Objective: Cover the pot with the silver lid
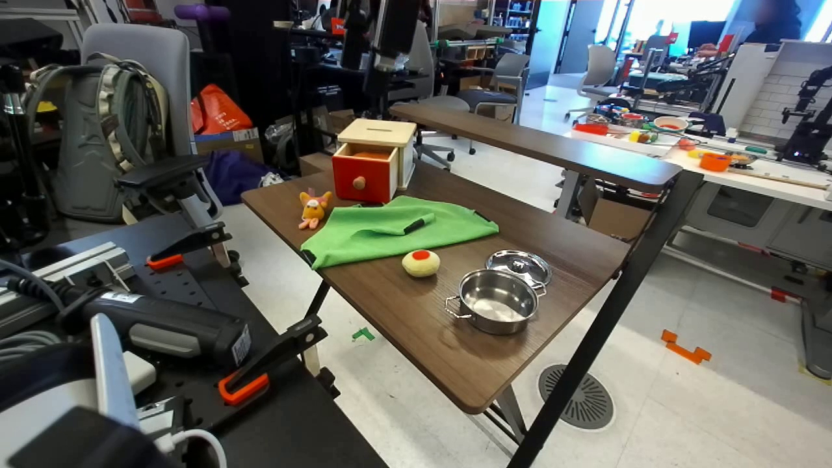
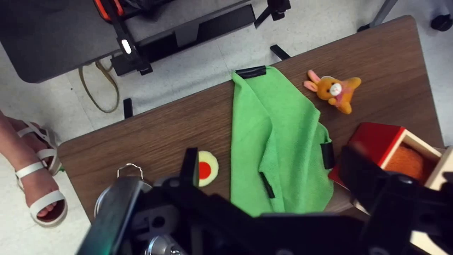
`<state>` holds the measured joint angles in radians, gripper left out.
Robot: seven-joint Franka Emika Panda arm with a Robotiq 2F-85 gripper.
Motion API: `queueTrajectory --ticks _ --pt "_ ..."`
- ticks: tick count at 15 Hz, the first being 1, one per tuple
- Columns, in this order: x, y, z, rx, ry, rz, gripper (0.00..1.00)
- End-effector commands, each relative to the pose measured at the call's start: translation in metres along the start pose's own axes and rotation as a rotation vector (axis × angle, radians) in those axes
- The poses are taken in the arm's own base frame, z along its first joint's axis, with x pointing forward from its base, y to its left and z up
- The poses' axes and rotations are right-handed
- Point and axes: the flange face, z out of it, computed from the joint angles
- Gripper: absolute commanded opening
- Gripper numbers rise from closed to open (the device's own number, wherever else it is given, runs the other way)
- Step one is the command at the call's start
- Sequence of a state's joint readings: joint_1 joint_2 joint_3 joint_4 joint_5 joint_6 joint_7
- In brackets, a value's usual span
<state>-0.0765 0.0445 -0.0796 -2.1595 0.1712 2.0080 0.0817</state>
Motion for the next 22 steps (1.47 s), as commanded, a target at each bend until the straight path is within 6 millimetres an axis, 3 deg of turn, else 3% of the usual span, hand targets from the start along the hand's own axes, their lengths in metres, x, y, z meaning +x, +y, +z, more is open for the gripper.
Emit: queueTrajectory --ticks 1,6,7,13,16,22 --pt "0.002 0.003 0.006 -0.009 -0.014 0.006 1.00" --pt "0.006 0.003 0.010 -0.013 -0.021 0.013 1.00" --pt "0.009 -0.002 0.006 0.000 0.086 0.003 1.00" --pt "0.075 -0.010 -0.003 0.003 0.416 0.099 1.00" --pt "0.104 -0.004 0.016 -0.027 0.473 0.134 1.00" --pt "0.150 0.024 0.073 -0.131 0.459 0.167 1.00"
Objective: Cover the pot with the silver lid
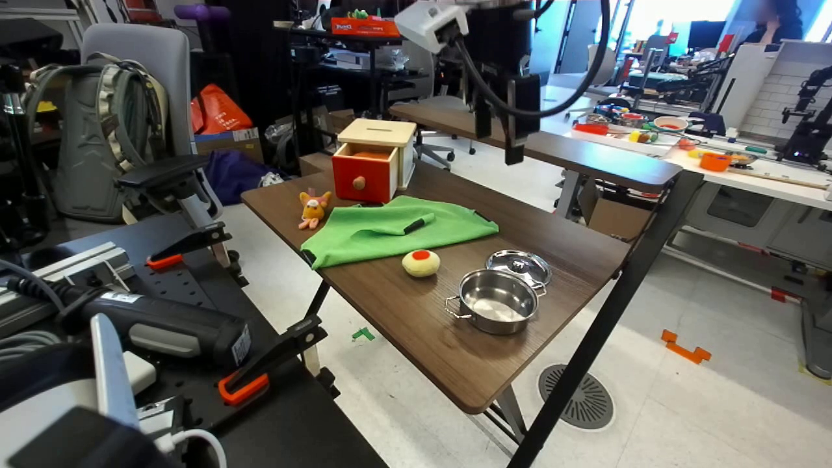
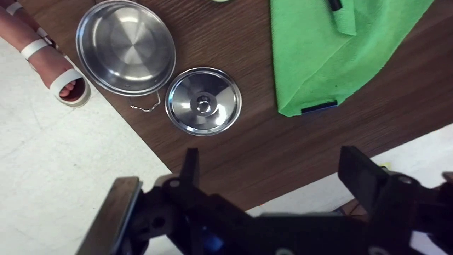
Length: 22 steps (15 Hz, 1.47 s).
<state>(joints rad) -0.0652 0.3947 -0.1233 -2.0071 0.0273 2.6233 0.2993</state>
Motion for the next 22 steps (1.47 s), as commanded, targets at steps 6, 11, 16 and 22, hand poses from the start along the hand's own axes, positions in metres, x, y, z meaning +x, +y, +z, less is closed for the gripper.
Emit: queueTrajectory --ticks 6,11,16,22 --pt "0.021 0.019 0.089 -0.126 -0.051 -0.004 1.00" --pt "0.029 0.026 0.116 -0.143 -0.088 -0.005 1.00" --pt "0.027 0.025 0.133 -0.158 -0.139 -0.025 1.00" --pt "0.029 0.027 0.145 -0.164 -0.161 -0.023 1.00"
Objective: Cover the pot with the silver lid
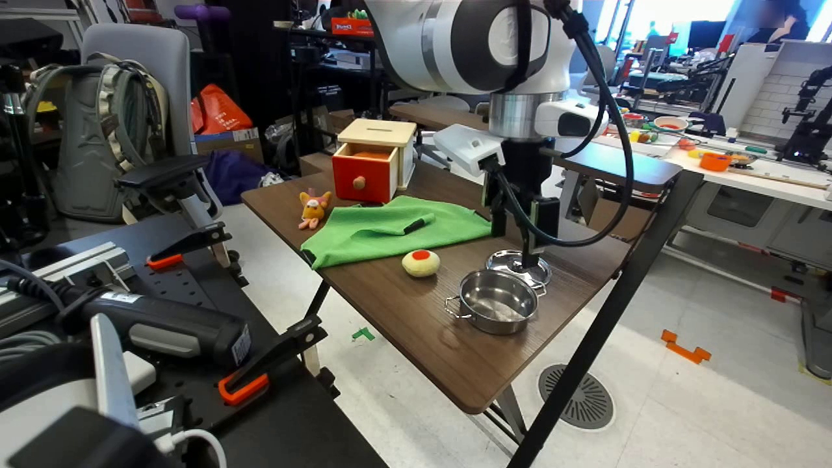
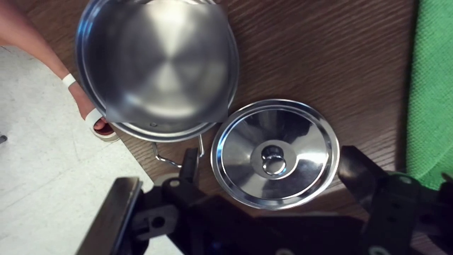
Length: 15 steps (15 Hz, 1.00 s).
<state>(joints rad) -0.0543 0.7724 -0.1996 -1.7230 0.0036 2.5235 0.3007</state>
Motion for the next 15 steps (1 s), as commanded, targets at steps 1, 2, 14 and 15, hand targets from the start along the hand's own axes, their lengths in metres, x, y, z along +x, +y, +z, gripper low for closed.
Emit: queueTrajectory --ticks 1,2,14,15 --pt "0.010 0.000 0.004 -0.005 -0.019 -0.011 1.00" --pt "0.012 0.000 0.006 -0.006 -0.026 -0.009 1.00" --pt "0.029 -0.005 0.021 -0.007 -0.043 0.004 1.00" --pt "0.031 -0.006 0.022 -0.004 -0.042 0.005 0.99"
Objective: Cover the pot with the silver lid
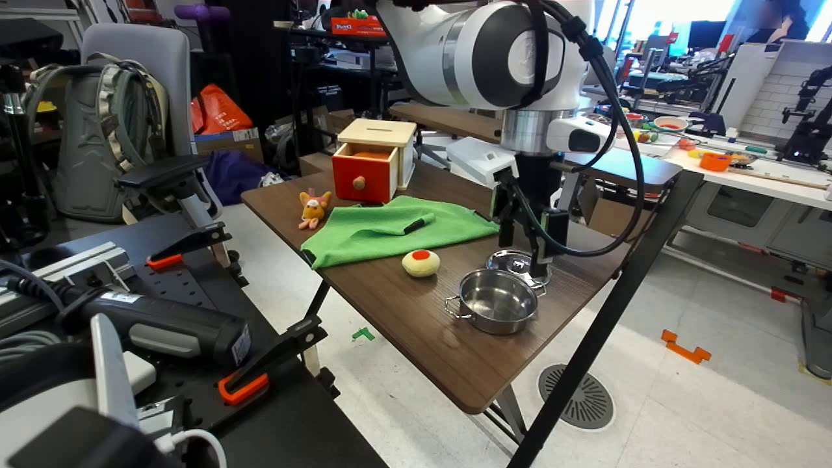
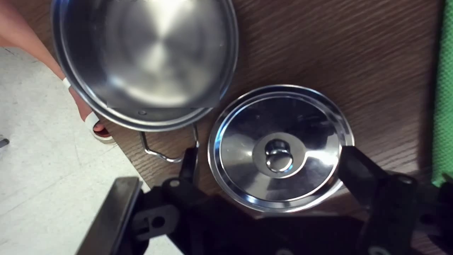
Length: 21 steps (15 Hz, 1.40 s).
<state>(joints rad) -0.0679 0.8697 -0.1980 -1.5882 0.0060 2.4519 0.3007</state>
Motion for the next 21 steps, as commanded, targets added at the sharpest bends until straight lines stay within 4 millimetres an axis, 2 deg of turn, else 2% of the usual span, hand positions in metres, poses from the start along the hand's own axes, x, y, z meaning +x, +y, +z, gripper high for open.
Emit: queueTrajectory --ticks 1,3,8,12,13,14,19,21 --pt "0.013 -0.002 0.003 0.020 -0.013 0.004 0.74" --pt "0.014 -0.004 0.006 0.018 -0.014 0.001 0.71" --pt "0.016 -0.010 0.013 0.012 -0.031 -0.013 0.33" --pt "0.017 -0.010 0.006 0.025 -0.029 -0.020 0.04" --pt "0.017 -0.009 0.003 0.032 -0.026 -0.022 0.01" --pt "0.017 -0.007 0.001 0.038 -0.022 -0.025 0.06" --pt "0.009 0.005 -0.017 0.066 0.004 -0.042 0.06" --pt "0.003 0.011 -0.031 0.083 0.024 -0.047 0.06"
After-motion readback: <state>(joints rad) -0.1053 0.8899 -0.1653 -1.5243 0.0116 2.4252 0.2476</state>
